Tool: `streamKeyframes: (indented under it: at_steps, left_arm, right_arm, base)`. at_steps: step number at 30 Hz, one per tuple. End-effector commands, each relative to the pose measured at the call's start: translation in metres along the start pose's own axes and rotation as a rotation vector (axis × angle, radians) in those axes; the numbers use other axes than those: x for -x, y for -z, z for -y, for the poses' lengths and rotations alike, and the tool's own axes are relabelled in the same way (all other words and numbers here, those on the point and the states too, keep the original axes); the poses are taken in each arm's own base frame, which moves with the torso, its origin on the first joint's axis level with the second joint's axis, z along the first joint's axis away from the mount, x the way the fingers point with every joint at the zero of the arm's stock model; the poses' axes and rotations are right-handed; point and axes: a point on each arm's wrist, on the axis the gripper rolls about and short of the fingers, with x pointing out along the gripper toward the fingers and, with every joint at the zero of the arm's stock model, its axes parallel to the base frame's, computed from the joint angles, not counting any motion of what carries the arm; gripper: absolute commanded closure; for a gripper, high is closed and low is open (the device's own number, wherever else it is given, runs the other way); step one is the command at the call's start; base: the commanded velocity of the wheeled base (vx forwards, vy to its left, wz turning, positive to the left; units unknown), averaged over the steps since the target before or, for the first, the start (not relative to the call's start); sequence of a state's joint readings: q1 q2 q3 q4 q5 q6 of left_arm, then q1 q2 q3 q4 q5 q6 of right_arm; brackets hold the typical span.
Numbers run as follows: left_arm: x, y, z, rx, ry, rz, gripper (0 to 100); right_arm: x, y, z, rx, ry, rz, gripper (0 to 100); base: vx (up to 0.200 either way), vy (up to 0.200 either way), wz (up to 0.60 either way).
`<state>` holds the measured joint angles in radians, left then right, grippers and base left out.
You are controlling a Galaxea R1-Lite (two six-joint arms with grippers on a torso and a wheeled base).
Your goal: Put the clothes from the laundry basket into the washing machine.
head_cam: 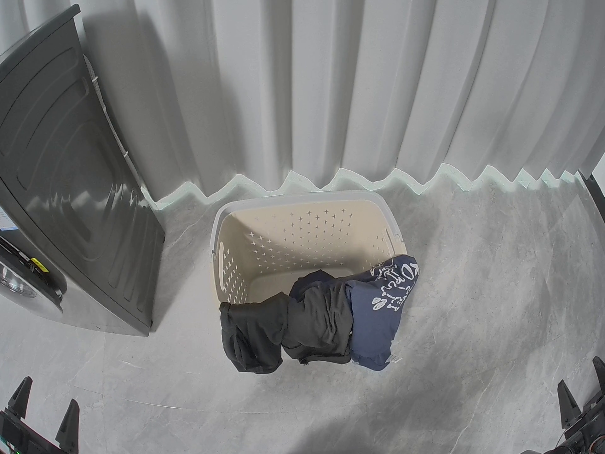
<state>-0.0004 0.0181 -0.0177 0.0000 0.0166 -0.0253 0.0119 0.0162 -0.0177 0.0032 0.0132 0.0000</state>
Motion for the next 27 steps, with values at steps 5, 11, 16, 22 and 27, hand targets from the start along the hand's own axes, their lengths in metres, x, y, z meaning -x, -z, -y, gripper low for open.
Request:
streamKeyframes:
  at_steps: [5,11,16,22,27]
  left_arm:
    - [0.0001,0.0048,-0.0001,0.001,-0.001,0.0,0]
    - [0.0001,0.0048,-0.0001,-0.001,-0.001,0.0,0]
    - [0.0001,0.0048,-0.0001,0.001,-0.001,0.0,0]
    - [0.0001,0.0048,-0.0001,0.001,-0.001,0.0,0]
    - [0.0001,0.0048,-0.0002,-0.001,0.001,0.0,0]
  right_arm:
    - [0.0,0.0048,0.0,0.0,-0.001,0.0,0]
    - [0.0,0.0048,0.0,0.0,-0.001,0.0,0]
    - [0.0,0.0048,0.0,0.0,-0.001,0.0,0]
    - [0.0,0.0048,0.0,0.0,-0.001,0.0,0]
    - [0.0,0.0048,0.0,0.0,-0.001,0.0,0]
  base:
    - [0.2,0.0,0.0]
    - [0.067,0.0,0.0]
    - [0.0,0.0,0.0]
    - [0.2,0.0,0.0]
    - [0.2,0.0,0.0]
